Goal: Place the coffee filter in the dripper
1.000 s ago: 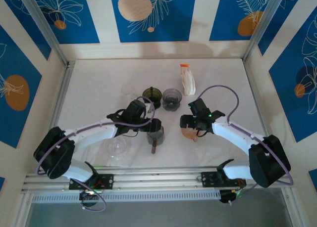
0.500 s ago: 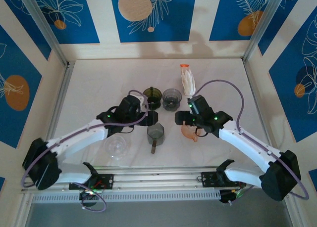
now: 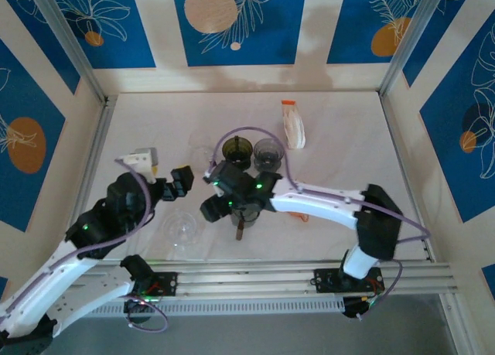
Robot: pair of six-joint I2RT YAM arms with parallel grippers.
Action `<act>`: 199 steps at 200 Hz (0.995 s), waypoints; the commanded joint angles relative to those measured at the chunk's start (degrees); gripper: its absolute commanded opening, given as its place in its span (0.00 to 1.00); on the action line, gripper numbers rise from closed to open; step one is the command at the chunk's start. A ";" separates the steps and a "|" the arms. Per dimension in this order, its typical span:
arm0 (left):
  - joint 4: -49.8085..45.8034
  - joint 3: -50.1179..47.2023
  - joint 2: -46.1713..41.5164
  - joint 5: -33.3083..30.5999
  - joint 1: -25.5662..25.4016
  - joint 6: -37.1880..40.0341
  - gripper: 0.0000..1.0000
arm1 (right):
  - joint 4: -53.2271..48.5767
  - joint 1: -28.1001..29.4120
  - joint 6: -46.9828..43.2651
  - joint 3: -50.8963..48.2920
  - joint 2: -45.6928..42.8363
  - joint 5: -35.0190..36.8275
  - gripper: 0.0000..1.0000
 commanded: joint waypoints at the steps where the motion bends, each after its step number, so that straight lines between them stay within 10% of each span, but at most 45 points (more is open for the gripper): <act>1: -4.40 -1.79 -2.31 -5.57 0.52 1.00 1.00 | -0.49 1.81 -1.90 4.91 5.30 -4.36 0.73; 71: -5.62 -3.83 -4.87 -6.23 0.50 0.06 1.00 | -1.44 2.22 -1.67 12.87 17.19 -7.16 0.59; 148: -5.85 -3.61 -5.48 -7.55 0.48 -0.02 1.00 | 2.98 1.46 0.27 11.54 17.87 -12.05 0.13; 199: -5.25 -3.25 -7.71 -9.98 0.52 -0.35 1.00 | 6.58 -1.69 3.99 10.11 15.99 -9.95 0.00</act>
